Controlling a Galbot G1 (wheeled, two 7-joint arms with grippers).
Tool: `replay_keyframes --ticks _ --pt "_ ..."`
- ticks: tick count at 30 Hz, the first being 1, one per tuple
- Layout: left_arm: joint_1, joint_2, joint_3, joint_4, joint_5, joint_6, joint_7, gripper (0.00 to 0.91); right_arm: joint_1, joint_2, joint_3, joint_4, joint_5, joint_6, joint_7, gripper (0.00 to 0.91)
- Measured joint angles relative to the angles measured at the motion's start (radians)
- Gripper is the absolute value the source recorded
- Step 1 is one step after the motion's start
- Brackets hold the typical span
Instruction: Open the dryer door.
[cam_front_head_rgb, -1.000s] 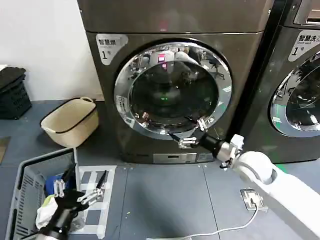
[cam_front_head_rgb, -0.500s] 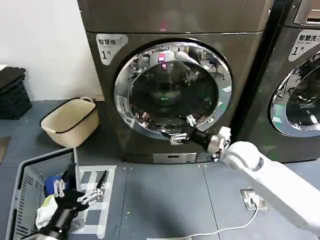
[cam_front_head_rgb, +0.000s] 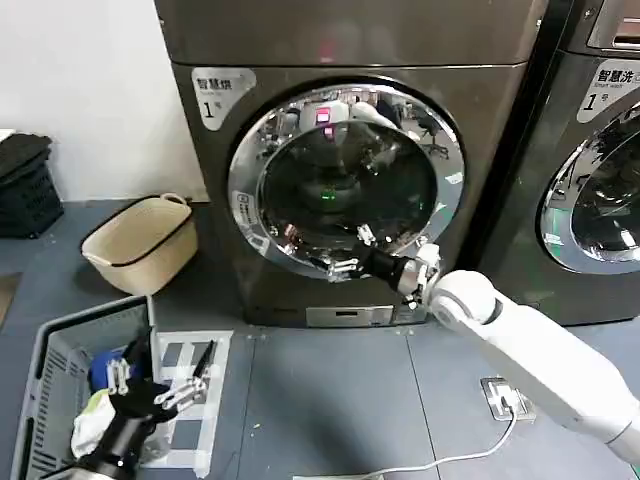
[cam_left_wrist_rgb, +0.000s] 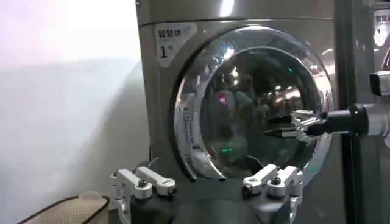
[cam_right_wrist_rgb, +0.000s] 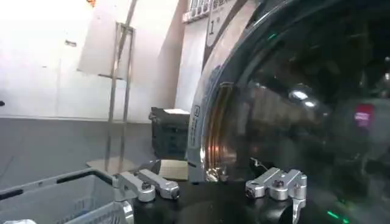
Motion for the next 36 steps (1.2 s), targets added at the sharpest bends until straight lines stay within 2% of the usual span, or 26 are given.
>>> replay_keyframes --ticks 36 --pt "0.003 -0.003 0.0 0.003 -0.002 -0.001 0.003 0.907 0.179 0.216 -0.112 -0.272 -0.003 0.018 -0.068 0.907"
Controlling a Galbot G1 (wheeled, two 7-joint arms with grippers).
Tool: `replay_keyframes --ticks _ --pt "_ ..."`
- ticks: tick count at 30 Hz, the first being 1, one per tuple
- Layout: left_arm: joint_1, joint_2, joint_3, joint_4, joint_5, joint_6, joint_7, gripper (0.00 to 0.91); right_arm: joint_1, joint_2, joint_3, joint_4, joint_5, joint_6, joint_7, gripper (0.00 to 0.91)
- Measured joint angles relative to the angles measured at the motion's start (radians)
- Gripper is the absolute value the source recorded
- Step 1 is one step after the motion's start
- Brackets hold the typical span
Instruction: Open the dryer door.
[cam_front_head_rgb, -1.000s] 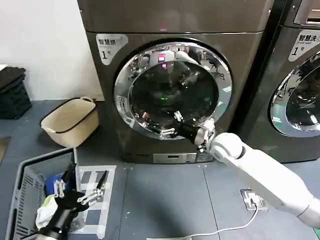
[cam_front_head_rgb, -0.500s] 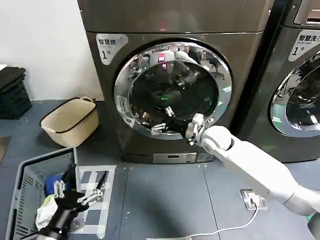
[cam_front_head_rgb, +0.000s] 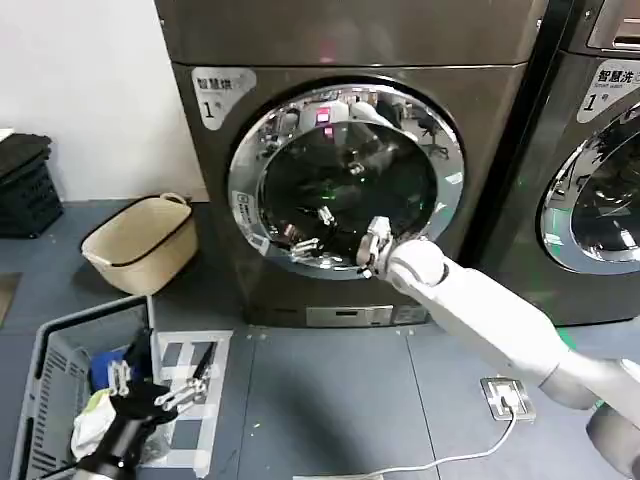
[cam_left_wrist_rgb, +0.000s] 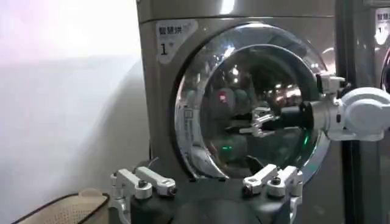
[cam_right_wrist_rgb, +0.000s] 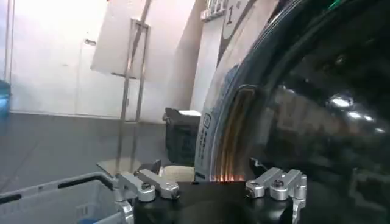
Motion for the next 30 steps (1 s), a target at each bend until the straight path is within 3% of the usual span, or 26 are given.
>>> replay_keyframes --ticks 30 --pt "0.0 0.002 0.004 -0.001 -0.006 -0.001 0.003 0.907 0.08 0.141 -0.034 -0.192 -0.006 0.043 -0.112 0.907"
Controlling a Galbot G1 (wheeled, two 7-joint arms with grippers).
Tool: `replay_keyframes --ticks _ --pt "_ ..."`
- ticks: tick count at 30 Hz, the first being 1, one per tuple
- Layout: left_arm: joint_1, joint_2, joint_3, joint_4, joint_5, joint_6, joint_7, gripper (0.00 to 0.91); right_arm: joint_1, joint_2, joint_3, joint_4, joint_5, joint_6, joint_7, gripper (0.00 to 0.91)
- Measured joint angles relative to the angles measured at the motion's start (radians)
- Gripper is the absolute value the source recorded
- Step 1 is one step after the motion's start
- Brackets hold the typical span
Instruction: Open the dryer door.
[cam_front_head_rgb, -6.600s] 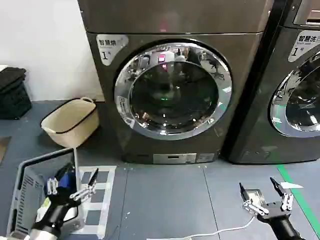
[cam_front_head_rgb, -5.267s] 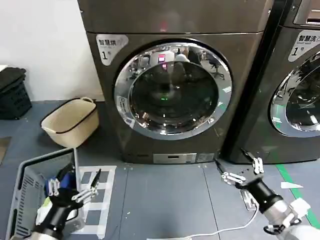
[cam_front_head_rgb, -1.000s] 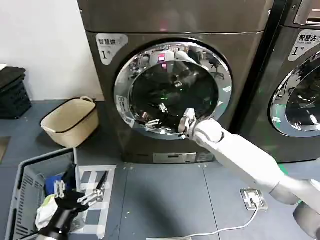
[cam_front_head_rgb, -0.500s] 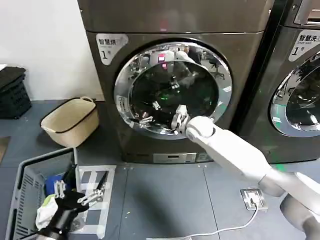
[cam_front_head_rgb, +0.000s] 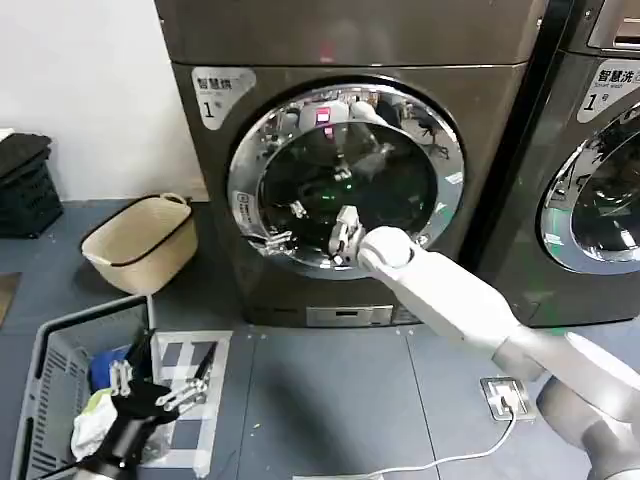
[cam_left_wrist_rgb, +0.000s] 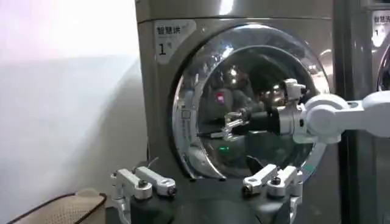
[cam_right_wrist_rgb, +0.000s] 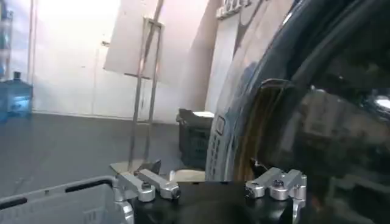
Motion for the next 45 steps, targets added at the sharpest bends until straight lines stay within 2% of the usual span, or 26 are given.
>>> replay_keyframes --ticks 18,45 --pt "-0.002 0.002 0.001 0.002 -0.004 0.0 0.001 0.907 0.009 0.041 0.003 -0.067 -0.023 0.02 -0.065 0.907" --pt "-0.004 0.003 0.0 0.006 -0.006 0.001 0.001 0.907 0.011 0.033 0.007 -0.075 -0.022 0.025 -0.083 0.907"
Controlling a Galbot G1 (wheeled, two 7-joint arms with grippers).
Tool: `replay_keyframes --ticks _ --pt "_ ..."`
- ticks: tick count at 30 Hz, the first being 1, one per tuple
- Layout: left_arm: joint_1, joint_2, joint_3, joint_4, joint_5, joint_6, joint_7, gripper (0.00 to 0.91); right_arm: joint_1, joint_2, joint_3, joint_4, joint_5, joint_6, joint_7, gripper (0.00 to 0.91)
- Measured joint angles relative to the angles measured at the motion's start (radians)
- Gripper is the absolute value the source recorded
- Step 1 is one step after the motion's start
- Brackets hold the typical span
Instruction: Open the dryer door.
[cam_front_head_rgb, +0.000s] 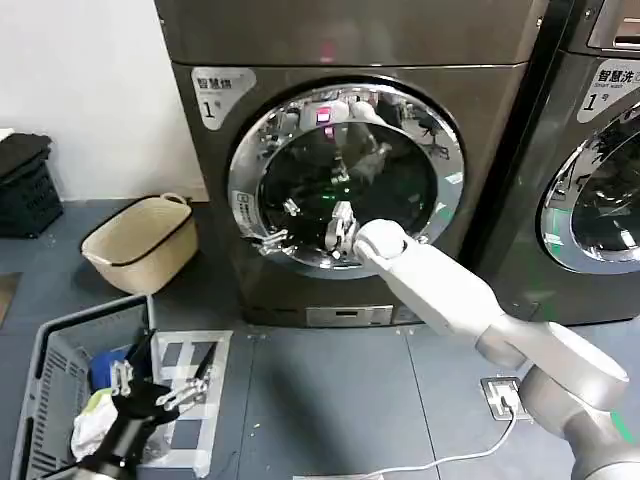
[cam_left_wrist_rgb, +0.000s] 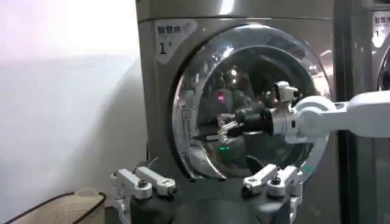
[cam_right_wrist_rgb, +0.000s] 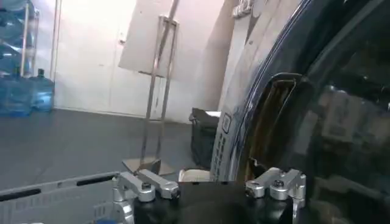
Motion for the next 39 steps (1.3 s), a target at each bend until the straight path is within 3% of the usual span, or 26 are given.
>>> replay_keyframes --ticks 24,39 --pt "-0.004 -0.002 -0.003 0.001 -0.003 0.0 0.001 0.907 0.024 0.013 -0.037 0.023 -0.014 0.004 -0.067 0.907" --pt "-0.032 0.014 -0.029 0.023 -0.037 0.01 0.005 0.907 0.001 -0.117 -0.072 0.185 -0.003 0.006 -0.099 0.907"
